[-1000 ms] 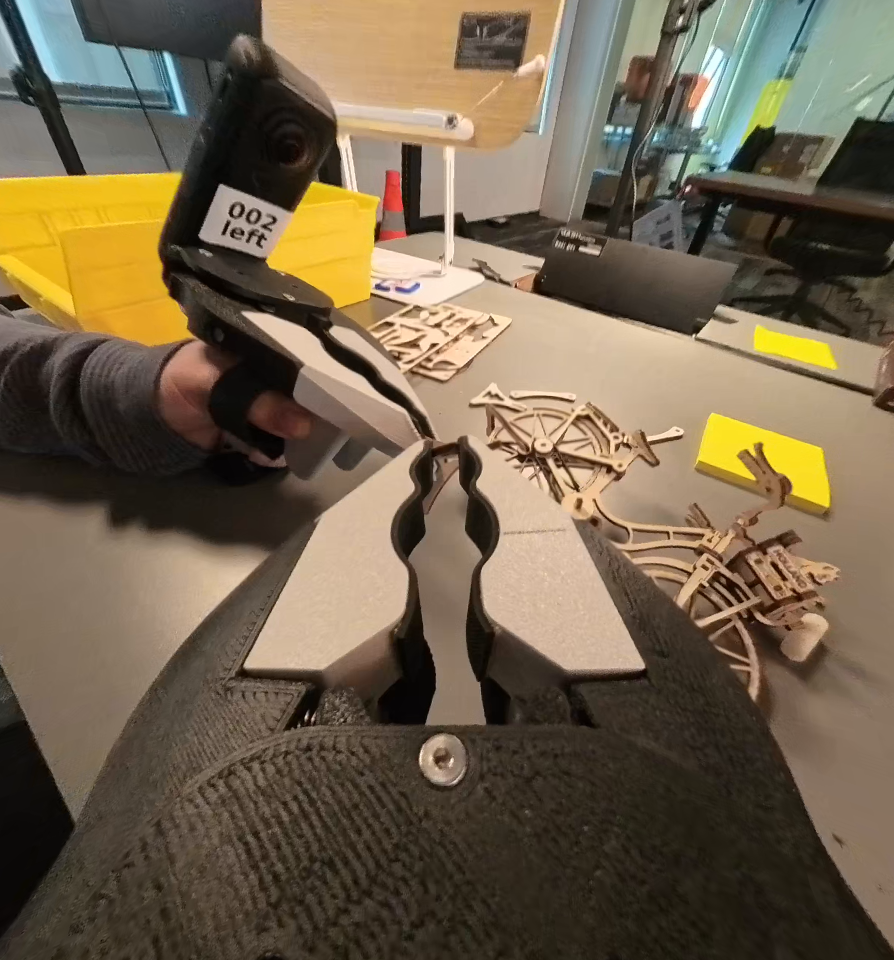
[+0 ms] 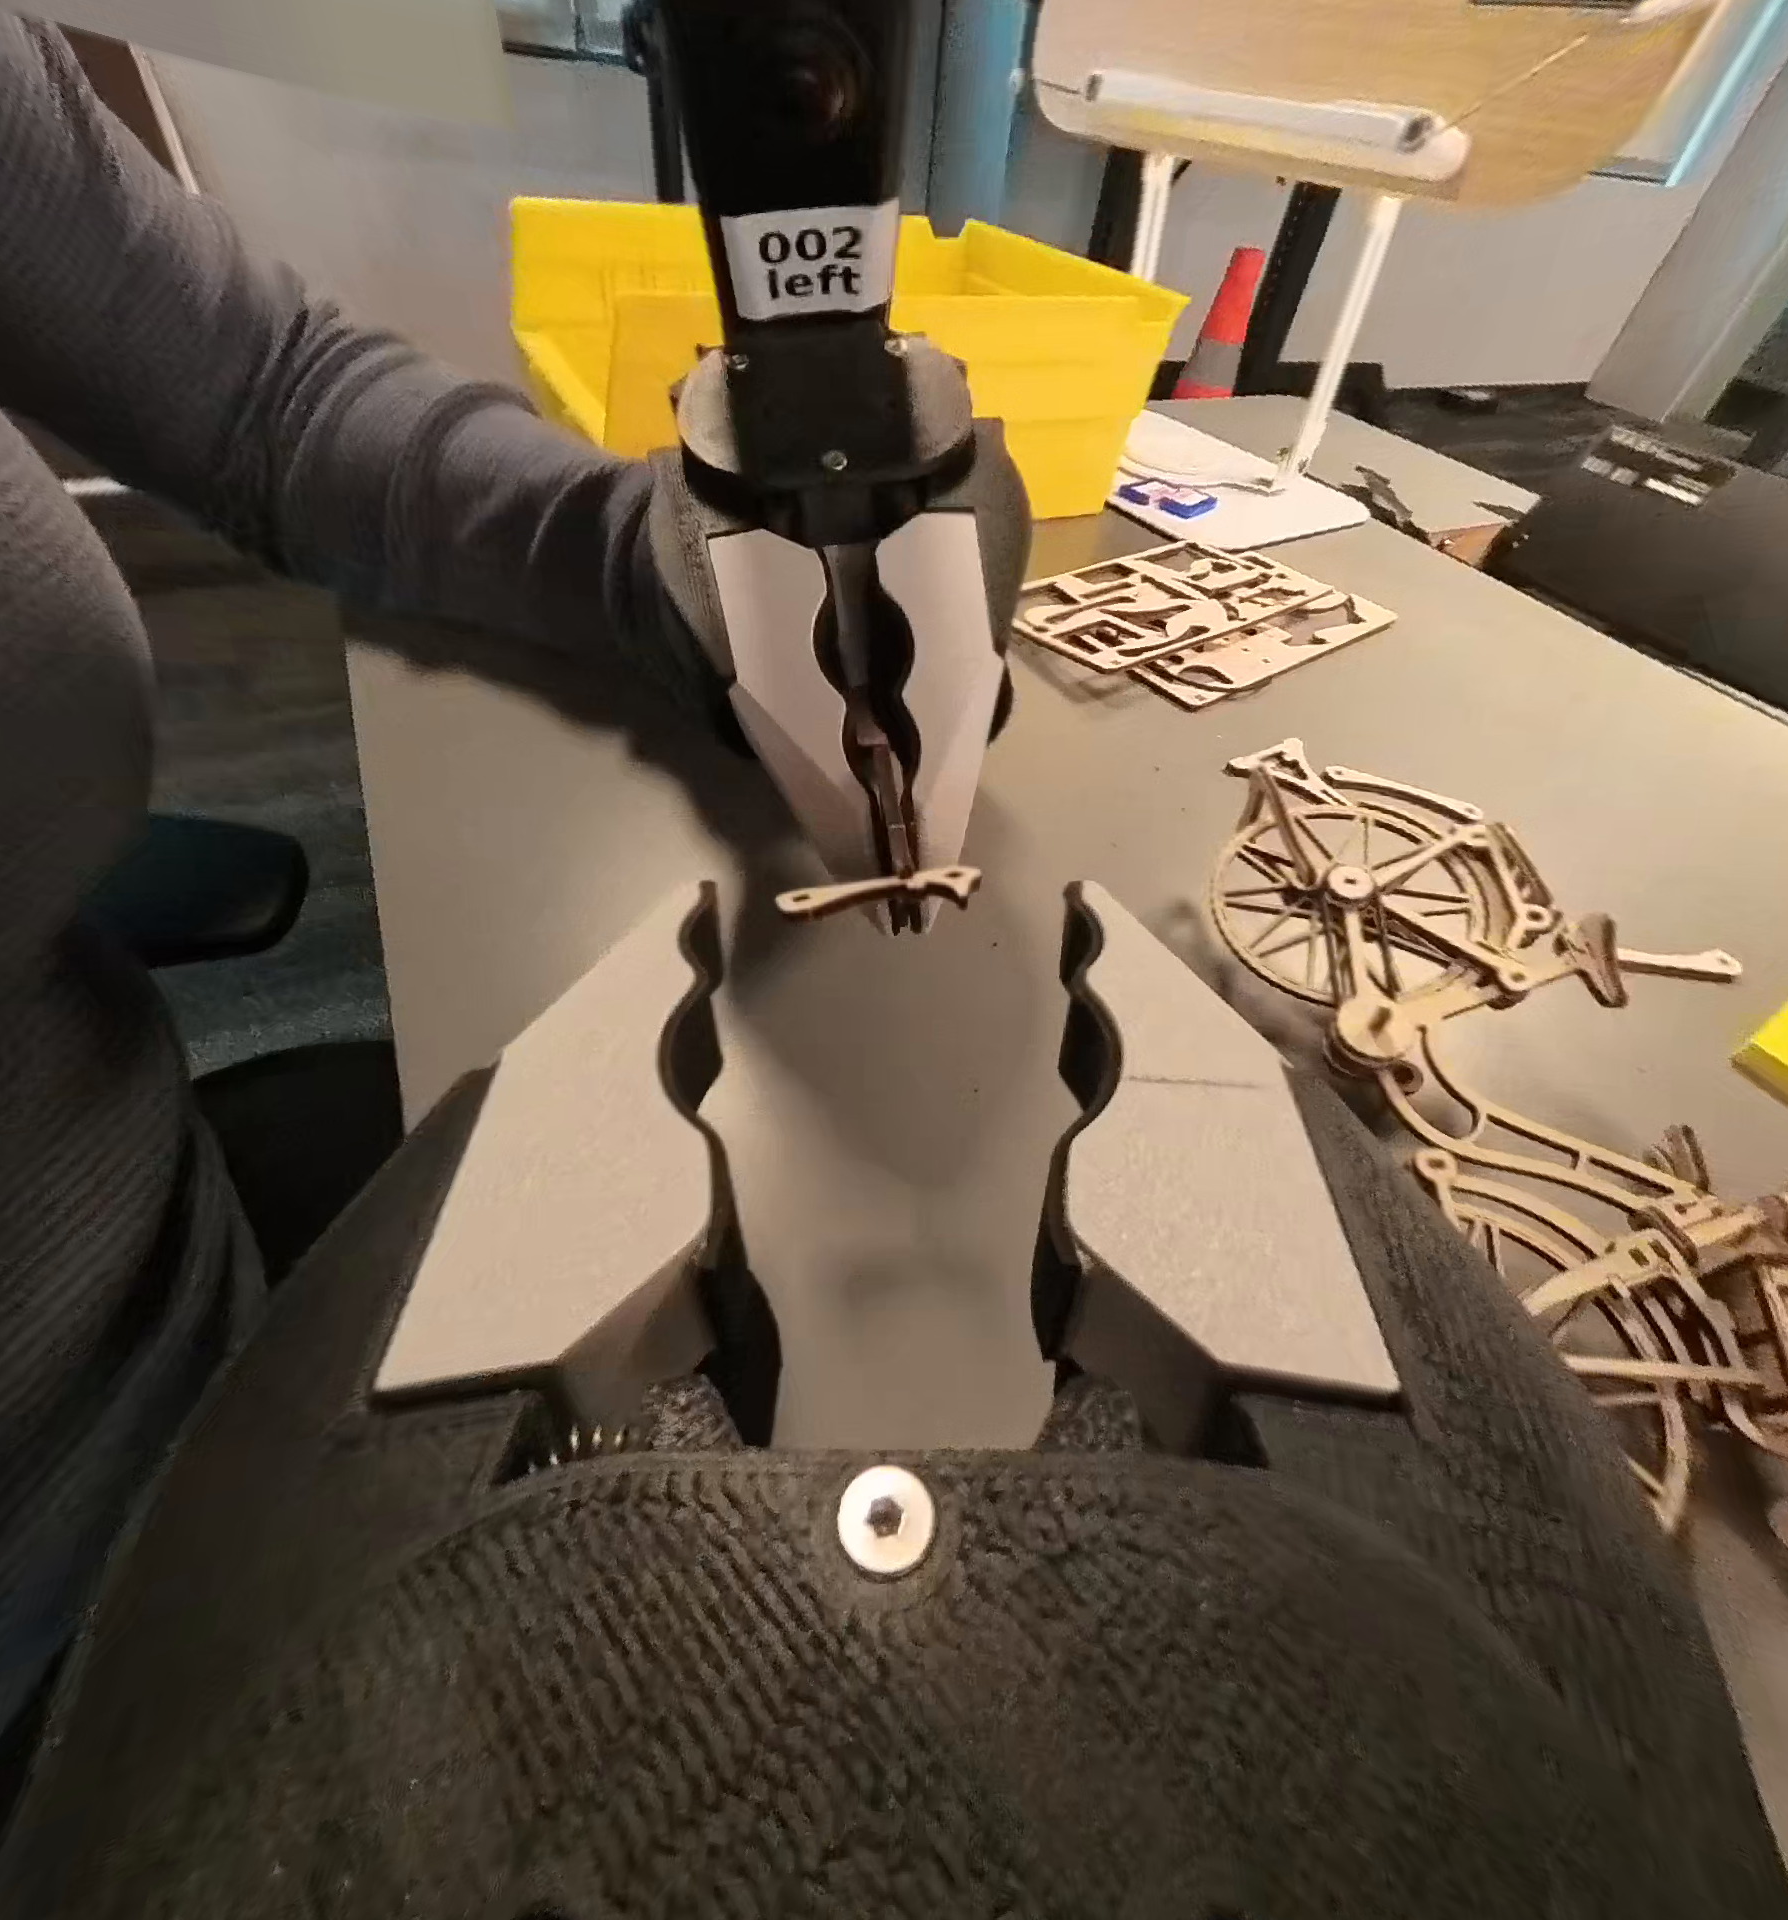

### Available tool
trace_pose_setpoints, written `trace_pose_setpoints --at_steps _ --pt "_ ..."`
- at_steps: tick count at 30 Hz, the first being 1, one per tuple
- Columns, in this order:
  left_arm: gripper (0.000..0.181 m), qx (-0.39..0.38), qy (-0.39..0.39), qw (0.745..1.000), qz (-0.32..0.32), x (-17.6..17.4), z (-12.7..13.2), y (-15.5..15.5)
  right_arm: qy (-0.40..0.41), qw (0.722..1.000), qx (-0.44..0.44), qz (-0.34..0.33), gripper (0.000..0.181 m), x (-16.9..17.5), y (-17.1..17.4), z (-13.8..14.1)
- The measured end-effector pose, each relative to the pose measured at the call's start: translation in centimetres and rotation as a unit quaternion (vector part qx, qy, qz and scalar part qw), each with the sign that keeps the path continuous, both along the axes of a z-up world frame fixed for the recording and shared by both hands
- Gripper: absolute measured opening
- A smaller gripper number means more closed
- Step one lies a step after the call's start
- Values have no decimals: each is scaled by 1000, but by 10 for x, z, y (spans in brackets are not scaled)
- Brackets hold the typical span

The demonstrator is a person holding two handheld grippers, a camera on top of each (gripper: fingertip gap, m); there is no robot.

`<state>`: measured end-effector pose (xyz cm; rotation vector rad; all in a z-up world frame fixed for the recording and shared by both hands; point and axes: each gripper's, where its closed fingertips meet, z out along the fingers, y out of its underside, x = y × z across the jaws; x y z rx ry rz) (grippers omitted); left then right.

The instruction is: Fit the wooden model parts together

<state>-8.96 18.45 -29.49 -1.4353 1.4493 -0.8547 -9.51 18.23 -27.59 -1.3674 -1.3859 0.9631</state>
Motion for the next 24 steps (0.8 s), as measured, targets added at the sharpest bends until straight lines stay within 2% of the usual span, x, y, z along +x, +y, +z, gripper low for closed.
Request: trace_pose_setpoints --at_steps 2,6,8,24 --pt "1 1 5 1000 -2 0 -2 -1 -1 1000 10 8 51 -2 -4 0" --pt "1 -1 9 1000 -6 1 -3 -2 -6 1000 3 16 49 -5 -7 -2" --pt "1 -2 9 1000 -9 1 -3 -3 -9 1000 -3 18 40 -4 -7 -2" --pt "0 -14 40 999 -15 4 -12 -7 -31 999 -22 19 37 -15 -10 -9"
